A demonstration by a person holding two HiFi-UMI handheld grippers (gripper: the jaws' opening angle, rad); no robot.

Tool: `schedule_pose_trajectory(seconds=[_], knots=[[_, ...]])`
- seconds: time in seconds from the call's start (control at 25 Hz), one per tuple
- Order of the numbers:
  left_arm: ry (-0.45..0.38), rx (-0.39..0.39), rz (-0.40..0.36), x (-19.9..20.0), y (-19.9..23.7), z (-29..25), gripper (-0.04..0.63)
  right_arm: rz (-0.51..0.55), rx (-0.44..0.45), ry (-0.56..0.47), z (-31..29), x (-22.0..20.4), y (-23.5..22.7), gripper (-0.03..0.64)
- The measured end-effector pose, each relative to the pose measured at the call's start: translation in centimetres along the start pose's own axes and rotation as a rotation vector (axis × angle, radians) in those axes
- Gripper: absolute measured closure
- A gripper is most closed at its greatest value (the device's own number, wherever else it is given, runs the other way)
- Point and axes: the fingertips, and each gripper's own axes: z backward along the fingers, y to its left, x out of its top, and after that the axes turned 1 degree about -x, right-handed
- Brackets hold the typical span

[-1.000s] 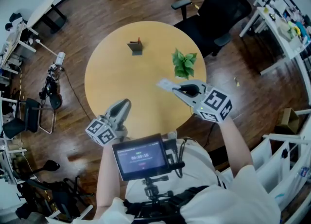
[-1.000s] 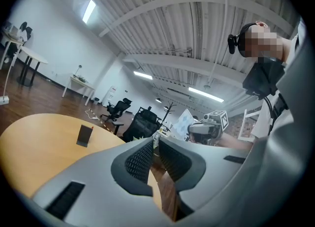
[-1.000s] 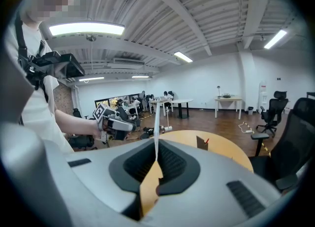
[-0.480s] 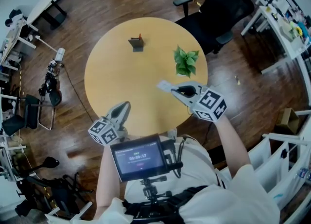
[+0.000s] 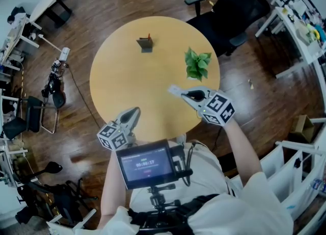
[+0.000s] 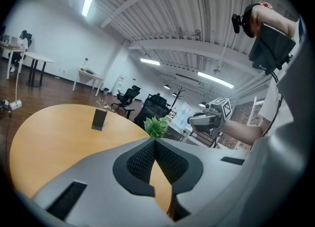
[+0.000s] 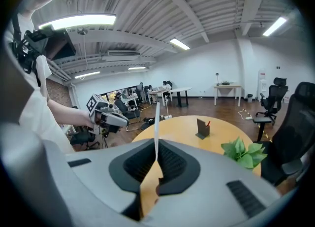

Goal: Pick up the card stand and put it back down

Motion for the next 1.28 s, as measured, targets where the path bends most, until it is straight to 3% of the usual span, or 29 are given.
schedule_pose_trajectory(seconds=[0.64, 1.28], knots=[[0.071, 0.046, 0.014, -2.7, 1.7, -0.6, 0.594, -0.031, 0.017, 0.069, -2.6, -4.0, -1.2, 0.589], [0.066, 0.085, 0.123, -3.4, 3.5, -0.5, 0.594, -0.070, 0.027, 0.119, -5.4, -7.4, -2.4, 0.588]])
